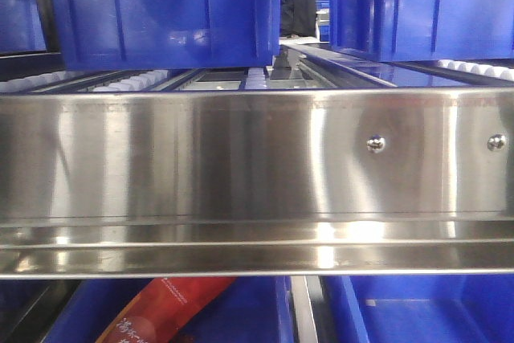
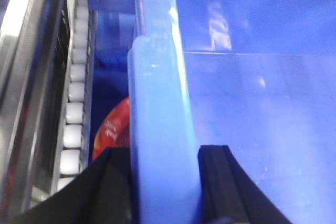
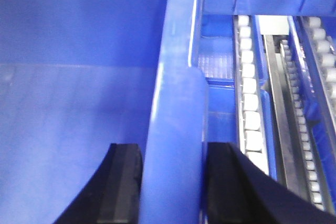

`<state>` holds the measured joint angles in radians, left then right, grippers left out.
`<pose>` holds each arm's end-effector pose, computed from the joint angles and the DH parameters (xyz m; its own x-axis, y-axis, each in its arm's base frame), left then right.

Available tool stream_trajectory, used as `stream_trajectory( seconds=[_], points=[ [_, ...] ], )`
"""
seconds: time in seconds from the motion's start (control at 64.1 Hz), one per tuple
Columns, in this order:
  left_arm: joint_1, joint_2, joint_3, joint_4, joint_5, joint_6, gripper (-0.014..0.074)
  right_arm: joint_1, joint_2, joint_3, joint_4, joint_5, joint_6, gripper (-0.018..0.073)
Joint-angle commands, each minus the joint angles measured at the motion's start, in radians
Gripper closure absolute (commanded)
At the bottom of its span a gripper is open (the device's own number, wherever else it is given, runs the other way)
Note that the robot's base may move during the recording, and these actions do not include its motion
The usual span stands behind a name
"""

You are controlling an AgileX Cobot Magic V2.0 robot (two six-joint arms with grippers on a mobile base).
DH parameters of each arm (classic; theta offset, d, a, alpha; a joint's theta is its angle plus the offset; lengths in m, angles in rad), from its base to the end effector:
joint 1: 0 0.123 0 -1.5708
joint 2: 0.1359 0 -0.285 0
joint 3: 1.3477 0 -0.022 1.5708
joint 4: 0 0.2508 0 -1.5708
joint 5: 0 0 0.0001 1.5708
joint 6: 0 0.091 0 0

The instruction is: Move blue bin to conveyor side

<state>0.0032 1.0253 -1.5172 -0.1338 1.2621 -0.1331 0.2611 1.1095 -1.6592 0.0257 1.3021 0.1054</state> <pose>0.1545 -0.0111 0.4832 -0.6362 -0.1737 -0.7517 -0.0147 0.9769 -0.2133 0.1626 0.0458 0.5037 -0.6235 -0.0507 -0.7802 -0.2084 0.9726 0.1033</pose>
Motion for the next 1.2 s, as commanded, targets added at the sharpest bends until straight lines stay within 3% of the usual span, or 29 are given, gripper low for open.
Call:
stream_trajectory(
  seconds=[0.0,1.186],
  points=[
    [0.002,-0.021,-0.010,0.076,-0.106,0.010,0.0616,-0.007,-0.027,-0.012,-0.081,-0.081,-0.016,0.0648],
    [0.002,-0.021,-0.010,0.074,-0.155,0.010,0.0616,-0.007,-0.027,0.026,-0.077,-0.081,-0.016,0.0648]
  ],
)
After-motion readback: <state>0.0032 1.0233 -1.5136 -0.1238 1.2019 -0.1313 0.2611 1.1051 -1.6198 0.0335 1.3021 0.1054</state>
